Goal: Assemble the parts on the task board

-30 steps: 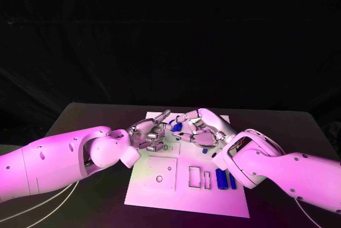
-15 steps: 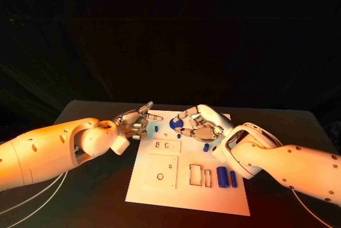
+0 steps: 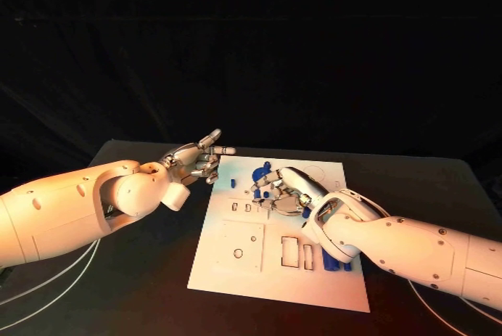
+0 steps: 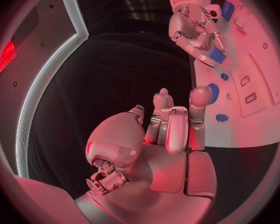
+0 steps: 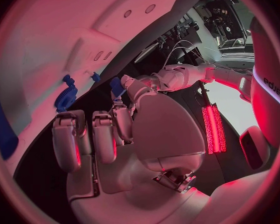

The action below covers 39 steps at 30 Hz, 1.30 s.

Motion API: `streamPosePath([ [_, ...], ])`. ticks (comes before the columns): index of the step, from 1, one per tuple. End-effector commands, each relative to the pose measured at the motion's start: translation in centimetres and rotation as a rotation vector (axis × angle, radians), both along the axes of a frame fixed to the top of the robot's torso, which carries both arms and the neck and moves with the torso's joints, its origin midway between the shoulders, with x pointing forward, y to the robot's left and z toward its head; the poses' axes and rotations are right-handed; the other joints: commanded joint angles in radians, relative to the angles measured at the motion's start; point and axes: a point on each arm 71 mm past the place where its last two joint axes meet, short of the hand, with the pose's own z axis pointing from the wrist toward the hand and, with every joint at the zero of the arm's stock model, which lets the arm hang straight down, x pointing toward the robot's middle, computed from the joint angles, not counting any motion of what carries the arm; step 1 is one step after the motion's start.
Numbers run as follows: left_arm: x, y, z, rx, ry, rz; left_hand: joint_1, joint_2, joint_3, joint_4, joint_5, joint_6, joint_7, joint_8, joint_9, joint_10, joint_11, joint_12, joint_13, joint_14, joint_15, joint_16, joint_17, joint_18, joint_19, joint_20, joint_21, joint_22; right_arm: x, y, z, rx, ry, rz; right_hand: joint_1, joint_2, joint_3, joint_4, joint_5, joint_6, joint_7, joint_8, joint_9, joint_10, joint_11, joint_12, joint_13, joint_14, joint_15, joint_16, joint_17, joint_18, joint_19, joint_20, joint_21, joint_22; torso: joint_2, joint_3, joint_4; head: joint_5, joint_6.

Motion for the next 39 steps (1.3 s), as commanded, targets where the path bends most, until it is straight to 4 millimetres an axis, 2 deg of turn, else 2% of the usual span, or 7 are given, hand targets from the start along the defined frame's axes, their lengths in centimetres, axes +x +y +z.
streamPosePath([
  [1, 0.0, 0.0, 0.7, -0.086, -0.036, 0.095, 0.046, -0.021, -0.002, -0.037, 0.001, -0.020, 0.009, -0.002, -0.001, -0.106, 0.012, -0.094, -0.097, -0.117, 0.012, -0.187, -0.236, 0.021, -0.096, 0.012, -0.128, -0.154, 0.2, 0.3, -0.7, -0.027, 0.011, 0.011, 0.003, 0.004, 0.006, -0.003, 0.004, 0.008, -0.001, 0.003, 0.002, 0.005, -0.004, 0.003, 0.051, 0.104, -0.010, 0.004, 0.263, -0.014, 0.088, -0.007, 0.005, 0.234, 0.004, -0.0038, 0.0034, -0.001, -0.006],
  [4, -0.1, -0.3, 0.9, -0.104, -0.049, 0.106, 0.106, -0.051, -0.006, -0.086, 0.002, -0.037, 0.021, 0.003, 0.000, -0.179, 0.026, -0.148, -0.143, -0.258, 0.026, -0.423, -0.503, 0.021, -0.123, 0.027, -0.220, -0.209, 0.5, 0.4, -1.2, -0.039, 0.022, 0.007, 0.003, 0.004, 0.007, -0.003, 0.004, 0.008, -0.001, 0.003, 0.002, 0.005, -0.004, 0.003, 0.051, 0.104, -0.010, 0.004, 0.263, -0.013, 0.088, -0.007, 0.005, 0.234, 0.005, -0.0055, 0.0039, 0.000, -0.010],
  [7, -0.3, -0.6, 1.1, -0.117, -0.060, 0.108, 0.176, -0.077, -0.003, -0.143, -0.001, -0.052, 0.031, 0.011, 0.002, -0.229, 0.036, -0.195, -0.196, -0.282, 0.037, -0.518, -0.555, 0.021, -0.128, 0.040, -0.310, -0.267, 0.5, 0.6, -1.8, -0.054, 0.033, 0.008, 0.003, 0.004, 0.007, -0.003, 0.004, 0.008, -0.001, 0.003, 0.002, 0.005, -0.004, 0.003, 0.051, 0.104, -0.010, 0.004, 0.263, -0.013, 0.088, -0.007, 0.005, 0.234, 0.006, -0.0049, 0.0031, 0.001, -0.015],
  [10, -0.4, -0.8, 1.3, -0.124, -0.070, 0.110, 0.219, -0.092, 0.003, -0.183, -0.004, -0.066, 0.037, 0.025, 0.002, -0.247, 0.045, -0.228, -0.250, -0.283, 0.044, -0.588, -0.590, 0.022, -0.113, 0.047, -0.385, -0.318, 0.4, 0.7, -2.2, -0.065, 0.038, 0.012, 0.003, 0.004, 0.007, -0.003, 0.004, 0.008, -0.001, 0.003, 0.002, 0.005, -0.004, 0.003, 0.051, 0.104, -0.010, 0.004, 0.263, -0.013, 0.088, -0.007, 0.005, 0.234, 0.006, -0.0037, 0.0020, 0.004, -0.020],
  [14, -0.4, -1.0, 1.4, -0.130, -0.077, 0.110, 0.242, -0.101, 0.005, -0.209, 0.000, -0.075, 0.038, 0.039, 0.000, -0.249, 0.043, -0.240, -0.289, -0.272, 0.044, -0.625, -0.607, 0.022, -0.088, 0.049, -0.432, -0.350, 0.5, 0.8, -2.5, -0.081, 0.048, 0.014, 0.004, 0.005, 0.007, -0.004, 0.004, 0.008, -0.001, 0.003, 0.002, 0.005, -0.004, 0.003, 0.051, 0.104, -0.010, 0.004, 0.263, -0.013, 0.088, -0.008, 0.004, 0.233, 0.004, -0.0040, 0.0020, 0.005, -0.025],
  [20, -0.6, -1.5, 1.5, -0.137, -0.084, 0.100, 0.244, -0.101, 0.002, -0.217, 0.000, -0.081, 0.038, 0.050, -0.001, -0.249, 0.043, -0.241, -0.313, -0.266, 0.045, -0.644, -0.613, 0.021, -0.071, 0.049, -0.461, -0.371, 0.6, 0.9, -2.9, -0.115, 0.068, 0.016, 0.004, 0.005, 0.007, -0.004, 0.004, 0.008, -0.001, 0.003, 0.002, 0.005, -0.004, 0.003, 0.051, 0.104, -0.010, 0.004, 0.263, -0.013, 0.088, -0.008, 0.004, 0.233, 0.004, -0.0046, 0.0027, 0.008, -0.030],
  [39, -0.7, -1.9, 1.6, -0.141, -0.087, 0.086, 0.241, -0.101, -0.001, -0.218, -0.001, -0.084, 0.039, 0.056, -0.002, -0.250, 0.044, -0.240, -0.325, -0.264, 0.045, -0.653, -0.614, 0.021, -0.063, 0.049, -0.476, -0.381, 0.6, 1.0, -3.1, -0.206, 0.037, -0.017, 0.005, 0.004, 0.007, -0.005, 0.004, 0.006, 0.000, 0.003, 0.002, 0.002, -0.004, -0.001, 0.048, 0.104, -0.011, 0.004, 0.263, -0.012, 0.086, -0.008, 0.001, 0.230, 0.004, -0.0038, 0.0023, 0.008, -0.037],
])
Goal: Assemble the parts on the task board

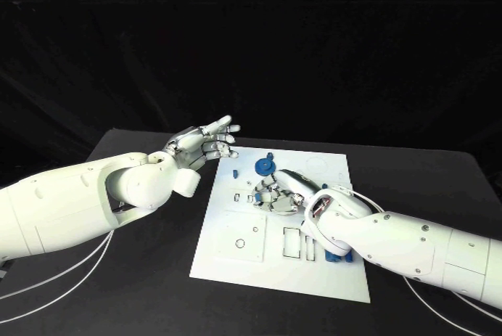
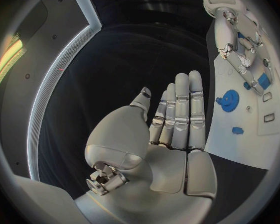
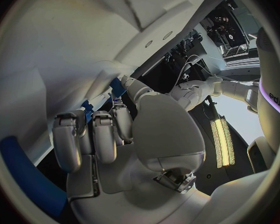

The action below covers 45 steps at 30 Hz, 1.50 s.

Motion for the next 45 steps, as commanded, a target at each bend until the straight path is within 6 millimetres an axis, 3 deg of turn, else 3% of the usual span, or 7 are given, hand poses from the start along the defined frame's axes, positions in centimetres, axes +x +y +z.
streamPosePath([
  [1, 0.03, -0.17, 0.21, -0.013, -0.016, -0.002, 0.005, 0.002, -0.002, -0.003, -0.001, -0.006, 0.000, 0.004, -0.001, -0.007, -0.002, -0.005, -0.002, 0.006, 0.001, -0.005, -0.002, 0.005, 0.006, 0.000, -0.004, -0.002, -0.01, -0.07, -0.36, -0.054, -0.009, -0.015, 0.004, 0.006, 0.005, -0.002, 0.007, 0.004, -0.001, 0.003, 0.001, 0.002, -0.004, -0.001, 0.048, 0.108, -0.007, 0.004, 0.263, -0.012, 0.086, -0.008, 0.001, 0.230, 0.001, 0.0006, -0.0002, -0.001, -0.001],
  [17, 0.16, -0.02, 0.10, -0.007, -0.009, 0.000, 0.000, 0.004, -0.006, 0.000, -0.001, -0.009, 0.001, 0.008, -0.002, -0.008, -0.001, -0.004, -0.009, 0.006, 0.001, -0.010, -0.002, 0.005, 0.011, 0.001, -0.014, -0.008, 0.03, -0.14, -0.45, -0.067, -0.002, -0.023, 0.001, -0.001, 0.002, -0.003, 0.003, -0.002, 0.002, 0.000, -0.001, -0.006, -0.002, -0.009, 0.041, 0.108, -0.006, 0.004, 0.263, -0.012, 0.084, -0.008, -0.002, 0.228, 0.000, 0.0006, -0.0005, -0.003, -0.001],
  [45, 0.41, 0.49, -0.02, 0.001, -0.007, 0.015, -0.019, 0.008, -0.021, 0.014, -0.001, -0.015, 0.002, 0.017, -0.003, -0.009, 0.000, 0.005, -0.022, 0.009, 0.003, -0.020, -0.003, 0.005, 0.022, 0.002, -0.033, -0.021, -0.01, -0.18, -0.53, -0.069, 0.011, -0.017, -0.016, -0.023, -0.010, 0.002, -0.008, -0.062, 0.028, -0.039, -0.019, -0.040, 0.020, -0.038, 0.014, 0.108, 0.012, 0.004, 0.263, -0.010, 0.082, 0.005, -0.006, 0.224, 0.000, 0.0002, -0.0005, -0.005, -0.006],
])
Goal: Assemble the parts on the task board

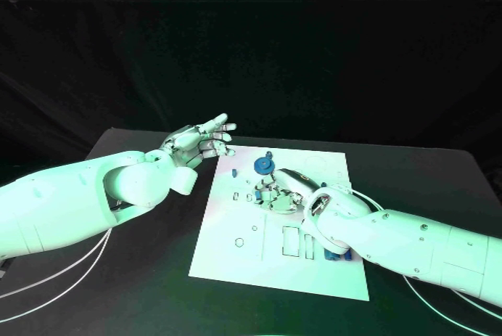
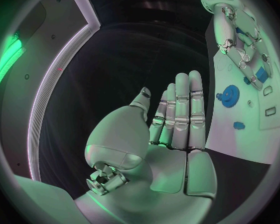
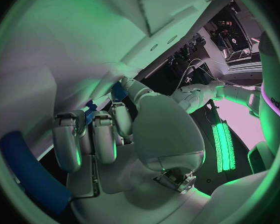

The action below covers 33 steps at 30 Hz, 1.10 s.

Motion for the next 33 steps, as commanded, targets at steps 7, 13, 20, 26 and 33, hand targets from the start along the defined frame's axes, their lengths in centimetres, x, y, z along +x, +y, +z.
streamPosePath([
  [7, 0.03, -0.09, 0.15, -0.007, -0.009, -0.002, -0.014, 0.000, -0.013, 0.004, -0.001, -0.009, 0.002, 0.008, -0.001, -0.010, 0.001, 0.007, -0.004, 0.007, -0.001, -0.005, -0.001, 0.005, 0.009, 0.000, -0.009, -0.005, -0.07, -0.12, -0.44, -0.025, 0.021, -0.003, -0.003, -0.014, -0.009, -0.001, -0.009, -0.017, 0.006, -0.014, -0.005, -0.013, 0.006, -0.009, 0.010, 0.104, 0.011, 0.004, 0.263, -0.010, 0.081, 0.008, -0.008, 0.222, 0.000, -0.0001, -0.0007, 0.000, -0.001],
  [13, 0.05, -0.05, 0.14, -0.006, -0.009, -0.001, -0.014, 0.000, -0.014, 0.005, -0.001, -0.009, 0.002, 0.009, -0.001, -0.010, 0.001, 0.008, -0.005, 0.007, -0.001, -0.005, -0.001, 0.005, 0.010, 0.000, -0.010, -0.006, -0.12, -0.07, -0.38, -0.020, 0.017, -0.001, -0.009, -0.027, -0.019, 0.002, -0.035, -0.037, 0.014, -0.029, -0.012, -0.024, 0.013, -0.018, 0.001, 0.104, 0.018, 0.004, 0.263, -0.010, 0.080, 0.015, -0.009, 0.221, 0.000, -0.0001, -0.0003, -0.001, -0.001],
  [20, 0.09, 0.01, 0.11, -0.005, -0.008, 0.001, -0.014, 0.000, -0.015, 0.005, -0.001, -0.009, 0.002, 0.009, -0.001, -0.010, 0.001, 0.009, -0.006, 0.007, -0.001, -0.006, -0.001, 0.005, 0.010, 0.000, -0.011, -0.006, -0.14, -0.09, -0.32, -0.014, 0.013, -0.002, -0.012, -0.032, -0.028, 0.004, -0.058, -0.058, 0.020, -0.043, -0.018, -0.028, 0.019, -0.019, -0.001, 0.104, 0.023, 0.004, 0.263, -0.010, 0.080, 0.020, -0.009, 0.221, 0.000, 0.0000, -0.0005, -0.003, -0.001],
  [26, 0.10, 0.03, 0.11, -0.004, -0.008, 0.002, -0.014, 0.000, -0.015, 0.005, -0.001, -0.009, 0.002, 0.009, -0.001, -0.010, 0.001, 0.009, -0.006, 0.007, -0.001, -0.006, -0.001, 0.005, 0.010, 0.000, -0.011, -0.007, -0.16, -0.12, -0.30, -0.010, 0.013, -0.002, -0.011, -0.032, -0.027, 0.004, -0.058, -0.057, 0.020, -0.043, -0.018, -0.029, 0.019, -0.019, -0.001, 0.104, 0.023, 0.004, 0.263, -0.009, 0.080, 0.020, -0.009, 0.221, 0.000, -0.0001, -0.0006, -0.003, -0.001],
  [33, 0.16, 0.08, 0.09, -0.001, -0.010, 0.002, -0.010, 0.000, -0.016, 0.003, -0.001, -0.010, 0.001, 0.011, -0.001, -0.011, 0.000, 0.011, -0.008, 0.008, -0.001, -0.007, 0.000, 0.005, 0.013, 0.000, -0.014, -0.009, -0.45, -0.02, 0.05, 0.023, -0.007, 0.014, -0.029, -0.056, -0.063, 0.015, -0.093, -0.096, 0.027, -0.065, -0.028, -0.045, 0.027, -0.031, -0.014, 0.104, 0.030, 0.004, 0.263, -0.009, 0.079, 0.027, -0.012, 0.219, 0.000, 0.0001, -0.0003, -0.005, 0.000],
])
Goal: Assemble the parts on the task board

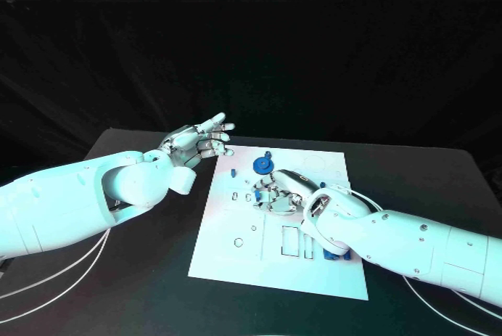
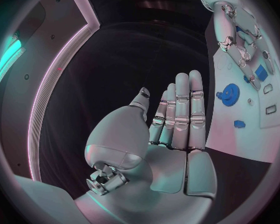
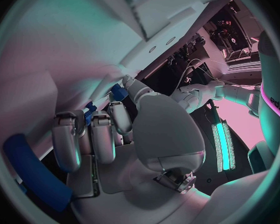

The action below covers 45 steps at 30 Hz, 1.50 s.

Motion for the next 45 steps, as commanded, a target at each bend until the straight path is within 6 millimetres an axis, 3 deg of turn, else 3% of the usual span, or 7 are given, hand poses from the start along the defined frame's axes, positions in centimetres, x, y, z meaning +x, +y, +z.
streamPosePath([
  [1, 0.1, -0.1, 0.1, 0.000, -0.013, -0.004, -0.001, 0.000, -0.007, -0.004, -0.001, -0.007, -0.002, 0.008, -0.002, -0.008, -0.003, 0.006, -0.004, 0.008, -0.001, -0.008, 0.000, 0.005, 0.007, 0.000, -0.008, -0.003, -0.3, 0.1, 0.2, 0.028, -0.016, 0.012, -0.009, -0.018, -0.030, 0.007, -0.046, -0.059, 0.008, -0.020, -0.015, -0.014, 0.007, -0.007, -0.006, 0.104, 0.012, 0.004, 0.263, -0.009, 0.080, 0.012, -0.004, 0.219, -0.001, 0.0003, -0.0001, -0.002, 0.002],
  [6, 0.1, 0.0, 0.1, 0.056, -0.041, -0.020, 0.033, -0.034, -0.024, -0.038, -0.001, -0.004, -0.006, 0.021, -0.002, -0.005, -0.008, 0.013, -0.017, 0.024, -0.006, -0.007, 0.002, 0.006, 0.027, -0.004, -0.016, -0.010, -0.9, 0.3, 1.4, 0.112, -0.057, 0.035, 0.025, -0.025, -0.137, 0.060, -0.094, -0.326, 0.004, -0.028, -0.085, -0.049, 0.009, -0.029, -0.037, 0.104, 0.014, 0.004, 0.263, -0.004, 0.071, 0.017, -0.020, 0.205, -0.003, -0.0001, -0.0010, -0.004, 0.006],
  [14, 0.2, -0.5, -0.2, 0.214, -0.088, -0.094, 0.065, -0.056, -0.038, -0.084, -0.001, 0.013, -0.026, 0.045, -0.003, 0.061, -0.032, 0.016, -0.055, 0.129, -0.033, 0.147, 0.102, 0.005, 0.115, -0.035, 0.047, 0.022, -1.1, 0.1, 4.7, 0.237, -0.109, 0.057, 0.060, -0.022, -0.196, 0.124, -0.096, -0.260, -0.011, -0.017, -0.078, -0.066, -0.016, -0.039, -0.053, 0.104, -0.004, 0.004, 0.263, 0.005, 0.054, 0.003, -0.050, 0.178, -0.008, -0.0015, -0.0012, -0.010, 0.019],
  [22, 0.5, -0.8, -1.1, 0.415, -0.082, -0.175, 0.049, -0.046, -0.054, -0.085, 0.001, 0.039, -0.053, 0.065, -0.003, 0.159, -0.060, 0.102, -0.020, 0.298, -0.061, 0.569, 0.566, -0.011, 0.210, -0.066, 0.249, 0.206, -0.2, -1.3, 7.8, 0.393, -0.030, 0.021, 0.077, 0.008, -0.212, 0.148, -0.080, -0.114, -0.021, 0.021, -0.055, -0.131, -0.017, -0.097, -0.116, 0.076, -0.008, -0.058, 0.185, 0.035, -0.010, -0.005, -0.166, 0.074, -0.023, -0.0033, -0.0065, -0.010, 0.027],
  [30, 0.7, -0.5, -1.5, 0.716, 0.028, -0.307, -0.064, -0.012, -0.081, 0.031, 0.001, 0.087, -0.087, 0.135, 0.037, 0.317, -0.092, 0.347, 0.262, 0.370, -0.089, 0.737, 0.786, -0.061, 0.312, -0.091, 0.536, 0.576, 1.6, -6.0, 10.8, 0.578, 0.162, -0.120, 0.115, 0.049, -0.204, 0.144, 0.013, 0.009, -0.027, 0.075, -0.046, -0.383, -0.013, -0.507, -0.507, -0.157, -0.012, -0.652, -0.348, 0.164, -0.336, -0.005, -0.877, -0.511, -0.044, -0.0051, -0.0035, -0.010, 0.024],
  [34, 1.1, -1.0, -0.9, 0.881, 0.091, -0.388, -0.057, -0.008, -0.079, 0.060, 0.000, 0.081, -0.096, 0.180, 0.071, 0.330, -0.099, 0.397, 0.332, 0.321, -0.098, 0.606, 0.586, -0.063, 0.299, -0.100, 0.567, 0.607, 2.1, -9.4, 12.1, 0.626, 0.226, -0.180, 0.145, 0.064, -0.163, 0.155, 0.009, 0.061, -0.032, 0.089, -0.049, -0.320, -0.023, -0.726, -0.702, -0.242, -0.004, -1.007, -0.573, 0.162, -0.365, 0.004, -1.051, -0.648, -0.054, -0.0053, -0.0062, -0.011, 0.021],
  [45, 2.0, -4.4, 0.0, 1.280, 0.071, -0.464, -0.061, -0.032, -0.102, 0.118, 0.001, 0.080, -0.117, 0.275, 0.145, 0.342, -0.117, 0.406, 0.361, 0.330, -0.112, 0.594, 0.565, -0.090, 0.351, -0.110, 0.683, 0.785, 1.4, -15.4, 13.1, 0.591, 0.257, -0.225, 0.153, 0.033, -0.075, 0.195, 0.001, 0.139, -0.014, 0.015, -0.084, -0.109, 0.019, -1.194, -1.117, -0.250, 0.059, -1.461, -0.921, 0.163, -0.369, 0.078, -1.403, -1.005, -0.071, 0.0002, -0.0177, -0.020, 0.015],
])
